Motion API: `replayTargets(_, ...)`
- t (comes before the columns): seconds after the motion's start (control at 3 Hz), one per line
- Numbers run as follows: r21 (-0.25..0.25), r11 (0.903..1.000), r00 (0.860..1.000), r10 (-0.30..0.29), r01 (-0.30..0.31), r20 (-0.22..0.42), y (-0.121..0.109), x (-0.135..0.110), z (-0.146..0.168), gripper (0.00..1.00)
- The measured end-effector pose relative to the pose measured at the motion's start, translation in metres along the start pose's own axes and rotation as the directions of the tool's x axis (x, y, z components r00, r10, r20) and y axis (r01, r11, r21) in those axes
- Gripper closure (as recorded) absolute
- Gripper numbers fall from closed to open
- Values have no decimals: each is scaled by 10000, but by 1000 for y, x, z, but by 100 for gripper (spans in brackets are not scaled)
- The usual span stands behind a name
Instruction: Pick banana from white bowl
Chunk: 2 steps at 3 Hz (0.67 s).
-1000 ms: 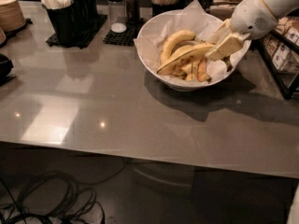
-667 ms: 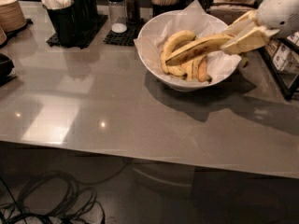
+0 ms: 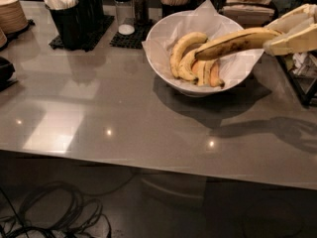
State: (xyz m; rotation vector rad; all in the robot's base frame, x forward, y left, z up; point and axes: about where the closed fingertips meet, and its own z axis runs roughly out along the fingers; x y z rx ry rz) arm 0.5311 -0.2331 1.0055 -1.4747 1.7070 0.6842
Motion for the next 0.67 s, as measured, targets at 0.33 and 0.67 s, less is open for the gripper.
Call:
replayTargets(0.33,-498,9947,9957,914,-905,176,-1,24,14,100)
replayTargets(0.67,-272,9955,9953,921,-913,297,-9,22,17,100)
